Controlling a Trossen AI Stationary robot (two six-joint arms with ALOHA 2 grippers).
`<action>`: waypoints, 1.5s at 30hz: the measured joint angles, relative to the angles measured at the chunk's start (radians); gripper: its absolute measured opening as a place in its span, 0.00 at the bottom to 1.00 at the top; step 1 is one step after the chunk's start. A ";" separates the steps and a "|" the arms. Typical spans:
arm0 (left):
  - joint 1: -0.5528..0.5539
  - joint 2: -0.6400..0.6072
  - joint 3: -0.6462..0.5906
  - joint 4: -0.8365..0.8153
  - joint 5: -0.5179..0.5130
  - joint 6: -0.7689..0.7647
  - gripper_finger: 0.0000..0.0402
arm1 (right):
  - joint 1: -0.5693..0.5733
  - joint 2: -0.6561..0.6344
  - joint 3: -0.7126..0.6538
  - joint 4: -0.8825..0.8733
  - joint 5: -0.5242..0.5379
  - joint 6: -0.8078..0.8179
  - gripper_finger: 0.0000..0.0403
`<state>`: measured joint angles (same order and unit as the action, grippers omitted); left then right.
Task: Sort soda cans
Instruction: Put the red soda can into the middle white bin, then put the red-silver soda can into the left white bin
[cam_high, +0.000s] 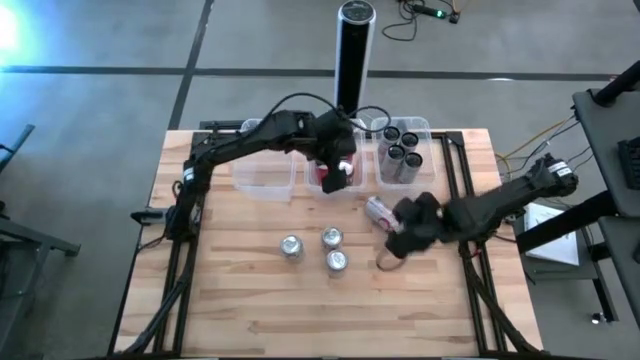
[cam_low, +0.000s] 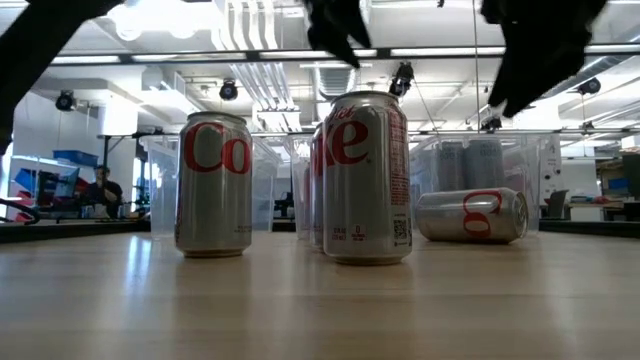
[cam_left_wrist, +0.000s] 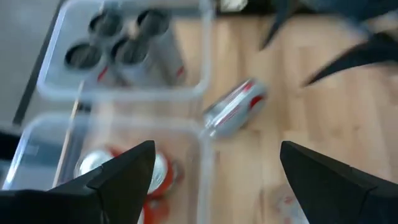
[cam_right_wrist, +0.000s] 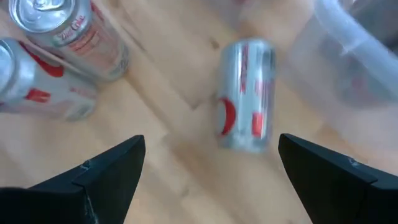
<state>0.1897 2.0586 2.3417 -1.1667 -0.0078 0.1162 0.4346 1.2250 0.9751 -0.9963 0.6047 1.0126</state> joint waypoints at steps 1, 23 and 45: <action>-0.013 -0.010 0.000 0.019 0.000 0.008 0.82 | 0.030 0.000 -0.035 0.002 0.052 0.048 0.90; -0.059 0.094 -0.001 0.157 -0.008 -0.075 0.82 | 0.095 0.002 -0.494 0.479 0.268 0.207 0.90; -0.062 -0.020 0.014 0.070 -0.009 -0.065 0.82 | -0.109 0.052 -0.703 1.080 0.227 -0.111 0.90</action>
<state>0.1280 2.0384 2.3554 -1.0968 -0.0163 0.0513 0.3257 1.2768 0.2721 0.0840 0.8313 0.9017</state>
